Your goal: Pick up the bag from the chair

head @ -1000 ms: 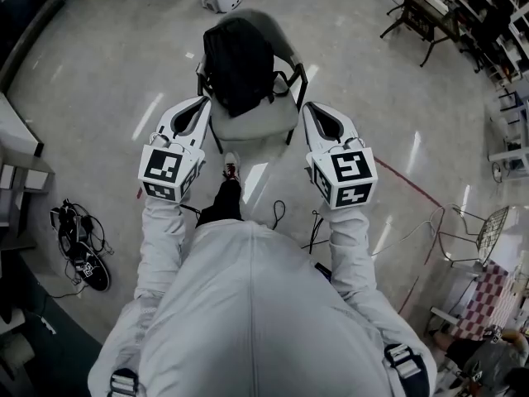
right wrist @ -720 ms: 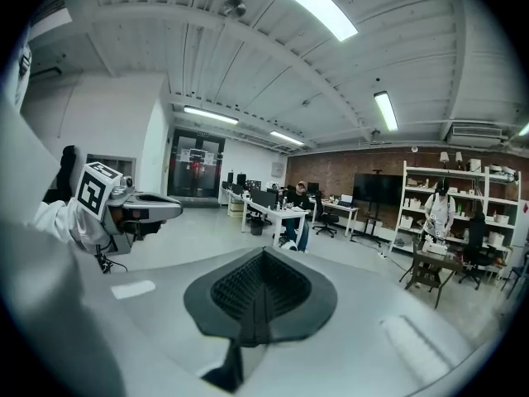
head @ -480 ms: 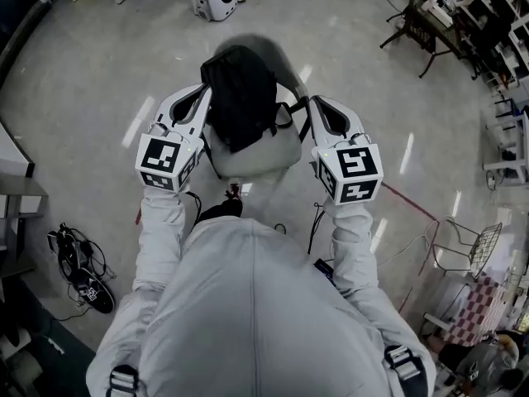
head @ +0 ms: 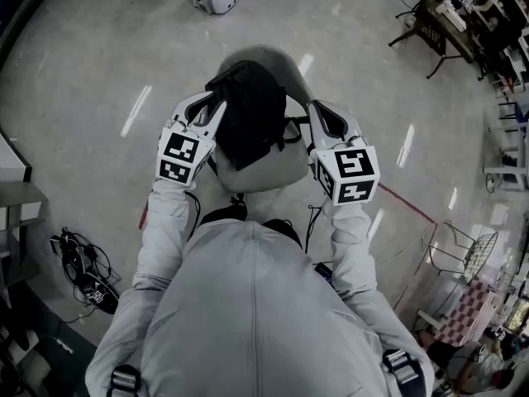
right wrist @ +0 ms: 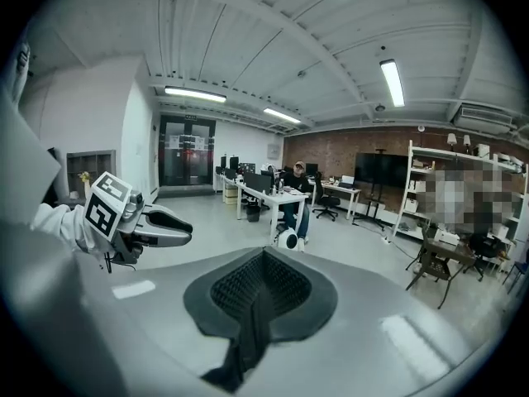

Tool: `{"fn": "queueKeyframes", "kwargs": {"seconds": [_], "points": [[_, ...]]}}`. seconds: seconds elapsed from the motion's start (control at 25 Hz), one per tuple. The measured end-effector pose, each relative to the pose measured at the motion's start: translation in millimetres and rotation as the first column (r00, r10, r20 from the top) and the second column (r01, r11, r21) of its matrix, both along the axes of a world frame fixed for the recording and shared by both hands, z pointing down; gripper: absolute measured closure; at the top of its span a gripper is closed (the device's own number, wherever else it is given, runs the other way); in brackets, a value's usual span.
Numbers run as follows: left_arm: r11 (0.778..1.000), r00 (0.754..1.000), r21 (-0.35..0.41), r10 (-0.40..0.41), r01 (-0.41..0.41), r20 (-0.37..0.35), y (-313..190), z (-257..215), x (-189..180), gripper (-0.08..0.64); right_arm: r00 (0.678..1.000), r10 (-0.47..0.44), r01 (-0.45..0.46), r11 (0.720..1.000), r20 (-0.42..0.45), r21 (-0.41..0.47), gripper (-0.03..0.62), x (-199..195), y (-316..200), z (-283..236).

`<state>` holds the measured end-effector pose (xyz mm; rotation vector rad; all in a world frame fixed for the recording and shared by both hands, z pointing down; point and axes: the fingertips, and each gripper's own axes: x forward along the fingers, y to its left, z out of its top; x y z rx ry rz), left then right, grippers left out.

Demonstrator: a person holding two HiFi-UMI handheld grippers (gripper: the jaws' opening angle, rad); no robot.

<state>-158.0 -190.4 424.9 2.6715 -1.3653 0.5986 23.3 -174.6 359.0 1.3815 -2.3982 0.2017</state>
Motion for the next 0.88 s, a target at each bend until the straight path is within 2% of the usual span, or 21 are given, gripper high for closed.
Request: {"fn": "queueKeyframes", "kwargs": {"seconds": [0.12,0.28,0.44,0.64,0.8,0.88], "points": [[0.999,0.991,-0.035,0.044,-0.040,0.130,-19.4,26.8,1.7,0.435,1.000,-0.005,0.005,1.000,-0.005,-0.029,0.580,-3.8,-18.5,12.9],[0.994,0.950,-0.062,0.102,-0.088,0.295,-44.9,65.8,9.4,0.413,1.000,-0.016,0.017,0.996,0.009,-0.084,0.580,-3.1,-32.0,38.4],[0.984,0.859,-0.121,0.176,-0.134,0.481,-74.9,124.5,19.2,0.382,0.998,-0.026,0.034,0.990,0.055,-0.135,0.580,7.0,-45.1,57.8],[0.962,0.759,-0.188,0.270,-0.196,0.593,-92.8,180.8,46.7,0.368,0.997,-0.036,0.051,0.975,0.075,-0.215,0.580,27.0,-61.8,91.1],[0.966,0.683,-0.174,0.256,-0.189,0.684,-120.9,222.7,52.5,0.360,0.994,-0.021,0.048,0.967,0.111,-0.249,0.580,35.0,-83.9,111.5],[0.970,0.637,-0.166,0.240,-0.175,0.733,-131.5,239.2,47.4,0.360,0.993,-0.019,0.050,0.964,0.121,-0.261,0.580,34.7,-92.3,122.8]]}}
